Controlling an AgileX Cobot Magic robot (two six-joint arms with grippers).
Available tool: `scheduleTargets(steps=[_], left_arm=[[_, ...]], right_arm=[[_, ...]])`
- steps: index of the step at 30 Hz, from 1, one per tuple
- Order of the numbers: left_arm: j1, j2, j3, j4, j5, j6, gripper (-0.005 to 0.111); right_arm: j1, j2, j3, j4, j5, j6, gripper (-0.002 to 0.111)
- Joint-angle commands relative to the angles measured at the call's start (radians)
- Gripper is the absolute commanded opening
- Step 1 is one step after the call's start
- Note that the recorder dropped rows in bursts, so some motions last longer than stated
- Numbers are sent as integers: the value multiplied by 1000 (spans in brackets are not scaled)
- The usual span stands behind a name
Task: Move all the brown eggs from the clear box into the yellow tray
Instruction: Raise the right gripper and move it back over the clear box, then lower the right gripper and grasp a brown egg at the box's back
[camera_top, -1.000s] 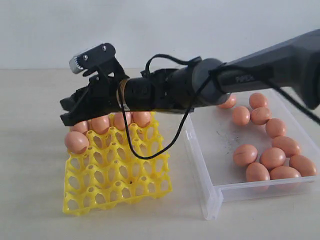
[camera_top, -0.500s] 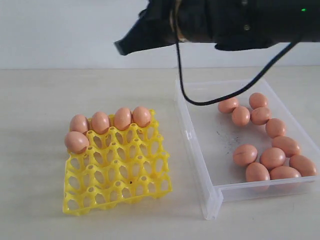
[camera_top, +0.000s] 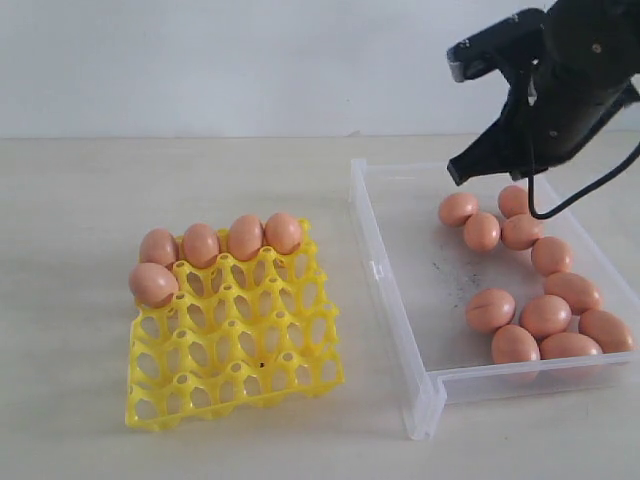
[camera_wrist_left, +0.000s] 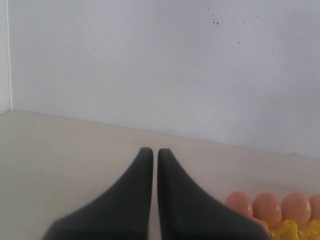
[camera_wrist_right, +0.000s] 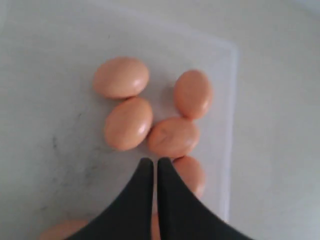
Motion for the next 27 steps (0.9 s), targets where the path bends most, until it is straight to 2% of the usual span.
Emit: scheduleTargets(steps=[1,3,7,9,12,14,16,18,24,27], left_arm=[[-2,-2,3,-9,-3,-9,4],[-2,-2,3,-9,-3,-9,4],[-2,-2,3,-9,-3,-9,4],[-2,-2,3,-9,-3,-9,4],[-2,-2,3,-9,-3,-9,4],[-2,-2,3,-9,-3,-9,4],[-2,-2,3,-9,1,-9,4],[-2,-2,3,-9,1,-9,4],[-2,-2,3,-9,1,-9,4],[-2,-2,3,-9,1,-9,4]], right_arm=[[-110,60,-19,412,48,-259,0],[-128,100,-38,494,71,-294,0],[-125,172,-101,498,79,-297,0],[-125,198,-128,496,79,-297,6],[-125,232,-163,459,77,-290,27],[-125,250,-178,459,57,-244,51],[-125,268,-192,459,40,-178,63],[-125,288,-208,459,40,-144,64],[-125,361,-250,441,62,-144,54],[-125,378,-259,407,60,-136,54]])
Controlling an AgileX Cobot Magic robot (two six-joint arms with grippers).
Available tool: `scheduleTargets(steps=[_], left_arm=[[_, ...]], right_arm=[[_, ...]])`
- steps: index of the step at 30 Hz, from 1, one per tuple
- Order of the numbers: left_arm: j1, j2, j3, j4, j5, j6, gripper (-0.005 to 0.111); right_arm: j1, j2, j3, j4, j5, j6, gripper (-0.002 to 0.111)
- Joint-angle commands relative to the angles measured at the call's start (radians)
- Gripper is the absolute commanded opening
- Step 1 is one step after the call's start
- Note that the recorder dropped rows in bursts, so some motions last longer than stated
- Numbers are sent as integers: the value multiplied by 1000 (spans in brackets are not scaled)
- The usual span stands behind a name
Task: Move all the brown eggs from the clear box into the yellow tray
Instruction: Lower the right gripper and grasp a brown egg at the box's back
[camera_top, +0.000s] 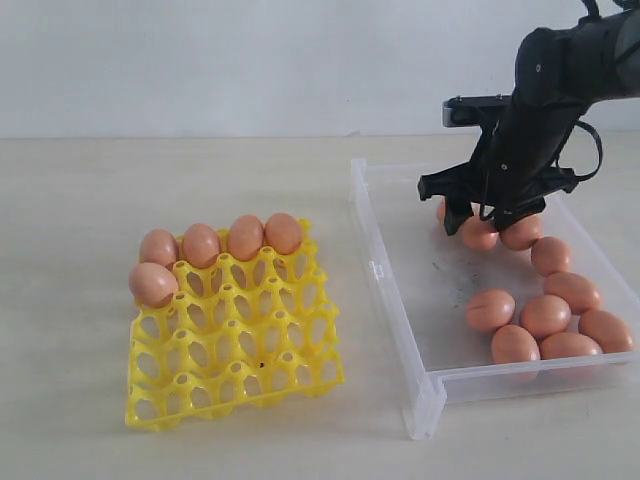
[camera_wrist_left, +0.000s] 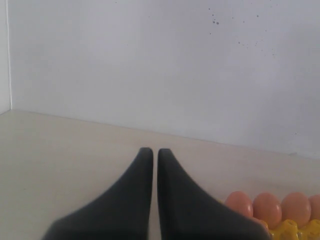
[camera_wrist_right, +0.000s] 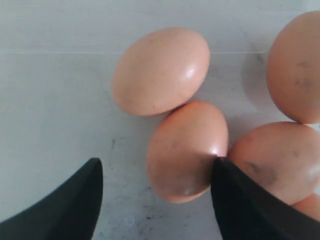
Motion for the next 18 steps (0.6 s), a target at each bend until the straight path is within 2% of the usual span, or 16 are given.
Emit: scheduleTargets(steps=[1,15,18], left_arm=[[-2,-2,3,-9,1,-9,4],[-2,-2,3,-9,-3,-9,4],[-2,-2,3,-9,-1,-9,4]], right_arm=[[-5,23,-21,-67,0,32,54],[-5,97,-43,-95,-97,55,54],[-5,120,-77,-95,-58,59,54]])
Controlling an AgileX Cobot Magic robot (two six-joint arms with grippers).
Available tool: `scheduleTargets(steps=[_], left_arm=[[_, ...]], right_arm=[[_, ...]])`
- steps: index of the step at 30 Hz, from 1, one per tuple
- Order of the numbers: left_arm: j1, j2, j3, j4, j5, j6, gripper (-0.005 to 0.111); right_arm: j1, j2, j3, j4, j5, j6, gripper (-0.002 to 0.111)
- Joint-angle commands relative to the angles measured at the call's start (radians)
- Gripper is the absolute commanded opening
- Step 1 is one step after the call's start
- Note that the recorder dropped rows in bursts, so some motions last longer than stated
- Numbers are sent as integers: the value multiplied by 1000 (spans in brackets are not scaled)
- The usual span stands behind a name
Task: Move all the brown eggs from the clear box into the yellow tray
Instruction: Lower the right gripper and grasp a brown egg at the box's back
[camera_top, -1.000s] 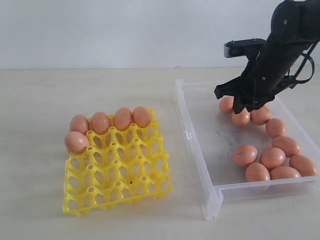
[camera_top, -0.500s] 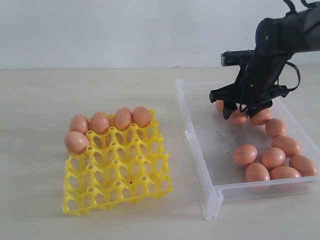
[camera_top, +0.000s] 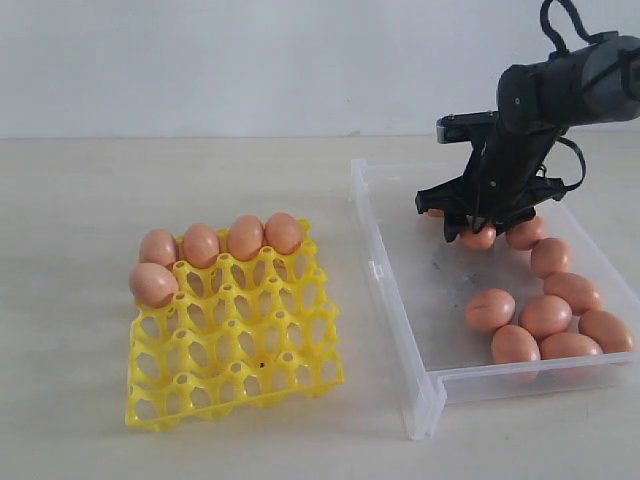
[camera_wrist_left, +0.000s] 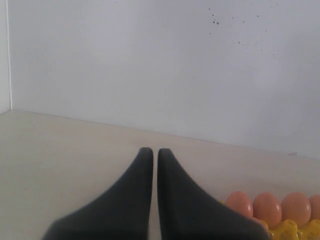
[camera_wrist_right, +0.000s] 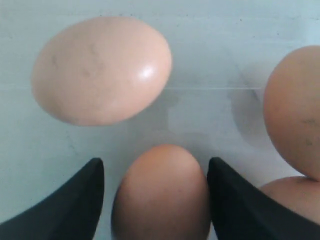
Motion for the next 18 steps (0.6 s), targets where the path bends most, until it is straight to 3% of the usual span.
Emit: scheduleTargets(steps=[1,3,5,6,12,18], left_arm=[[-2,-2,3,-9,-1,-9,4],[-2,-2,3,-9,-1,-9,4],[-2,-2,3,-9,-1,-9,4],[-2,-2,3,-9,-1,-9,4],[-2,-2,3,-9,-3,-9,4],[-2,-2,3,-9,-3,-9,4]], right_arm=[[-5,23,-52,-9,55,16,54],[-5,26,-72,-9,83,19,43],[-5,24,-93,-9,124,-19,8],[-5,22,-98,-9,146,-65,0],[-5,-20,-96,-26,126,-127,0],[-5,-88,-92,140,86,-280,0]])
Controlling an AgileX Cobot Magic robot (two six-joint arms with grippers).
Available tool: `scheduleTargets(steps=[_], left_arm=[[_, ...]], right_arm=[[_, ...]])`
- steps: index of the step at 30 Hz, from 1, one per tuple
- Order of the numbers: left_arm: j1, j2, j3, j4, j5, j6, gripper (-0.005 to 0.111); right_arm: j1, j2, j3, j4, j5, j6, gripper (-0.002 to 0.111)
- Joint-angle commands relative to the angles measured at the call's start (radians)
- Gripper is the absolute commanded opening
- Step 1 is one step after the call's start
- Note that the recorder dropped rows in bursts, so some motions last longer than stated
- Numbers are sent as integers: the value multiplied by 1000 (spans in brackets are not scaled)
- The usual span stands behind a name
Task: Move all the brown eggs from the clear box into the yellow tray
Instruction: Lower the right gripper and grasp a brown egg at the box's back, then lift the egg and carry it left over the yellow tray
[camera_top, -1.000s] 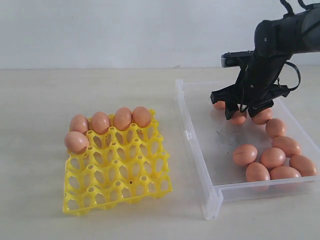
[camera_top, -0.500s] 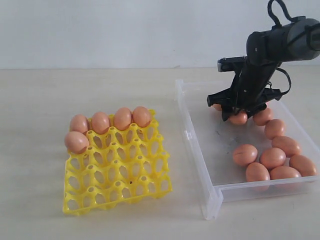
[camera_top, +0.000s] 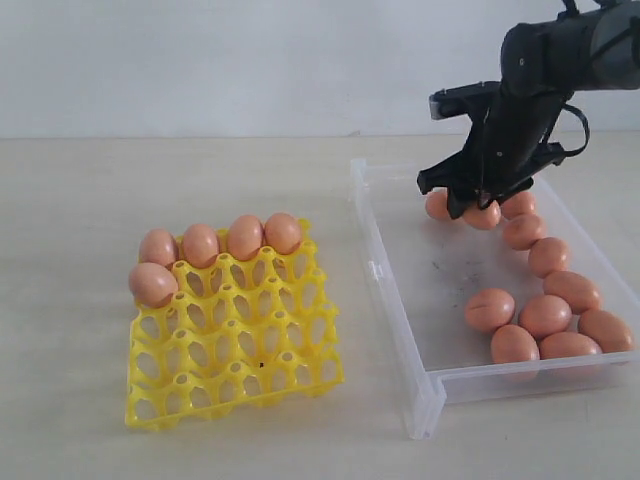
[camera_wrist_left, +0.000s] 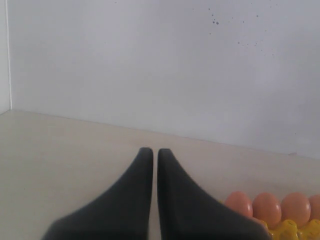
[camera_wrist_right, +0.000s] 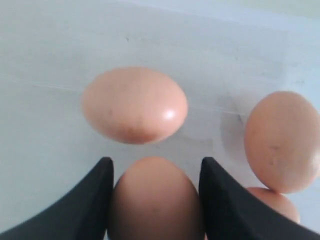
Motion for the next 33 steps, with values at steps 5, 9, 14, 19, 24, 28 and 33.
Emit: scheduleTargets(steps=[5,9,14,19,24,28,33], left_arm=[[-2,-2,3,-9,-3,-9,4],[-2,-2,3,-9,0,-9,4],[-2,-2,3,-9,0,-9,4],[-2,-2,3,-9,0,-9,4],[-2,-2,3,-9,-2,-9,4],[-2,-2,3,-9,-2,-9,4],[-2,-2,3,-9,-2,-9,4]], right_arm=[[-5,-141,92,331,-165,-280,0],[4,-232,230,433,-324,-377,0],[67,-307,391,638,-546,-585,0],[202,-315,455,715,-719,-699,0],[340,-315,465,715,-885,-700,0],[435,-315,465,707,-997,-676,0],[496,-315,465,602,-1076,-530,0]])
